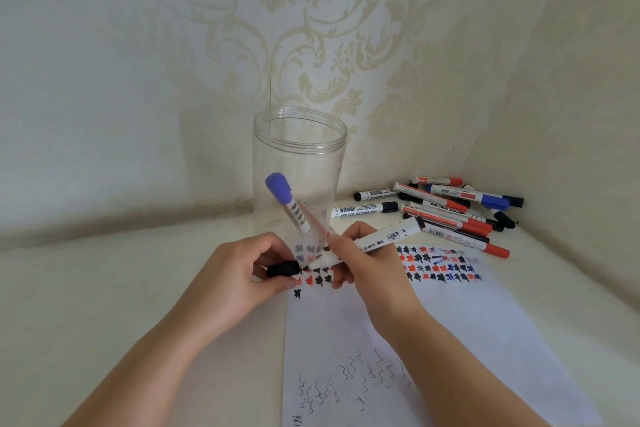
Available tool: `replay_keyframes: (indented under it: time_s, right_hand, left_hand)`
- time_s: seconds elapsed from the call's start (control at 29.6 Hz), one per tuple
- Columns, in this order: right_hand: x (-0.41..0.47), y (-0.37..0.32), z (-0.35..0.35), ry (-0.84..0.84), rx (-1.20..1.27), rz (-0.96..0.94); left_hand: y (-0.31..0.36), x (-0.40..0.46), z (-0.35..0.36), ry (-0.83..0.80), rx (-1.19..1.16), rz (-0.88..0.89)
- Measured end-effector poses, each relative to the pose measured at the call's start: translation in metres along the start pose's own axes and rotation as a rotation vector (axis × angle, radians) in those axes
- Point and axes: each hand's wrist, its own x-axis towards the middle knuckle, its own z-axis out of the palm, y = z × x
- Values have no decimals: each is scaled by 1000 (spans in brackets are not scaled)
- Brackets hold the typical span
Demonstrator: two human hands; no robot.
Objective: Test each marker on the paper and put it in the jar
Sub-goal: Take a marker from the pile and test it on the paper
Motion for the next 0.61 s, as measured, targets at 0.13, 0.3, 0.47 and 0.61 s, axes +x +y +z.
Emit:
replay_keyframes:
  time_s: [0.13, 0.3, 0.47, 0.61]
  right_hand:
    - [-1, 1, 1, -5, 21, -6]
    - [-3, 4, 4, -75, 1, -26]
    - [-7, -2, 2, -90, 17, -8]
    - [-9, -3, 5, -87, 149, 68]
  left_hand:
    - [0, 0, 1, -17, -21, 1]
    - [2, -2, 4, -52, -43, 41]
    - [5, -3, 9, -31, 83, 119]
    - [2, -2, 17, -20, 199, 181]
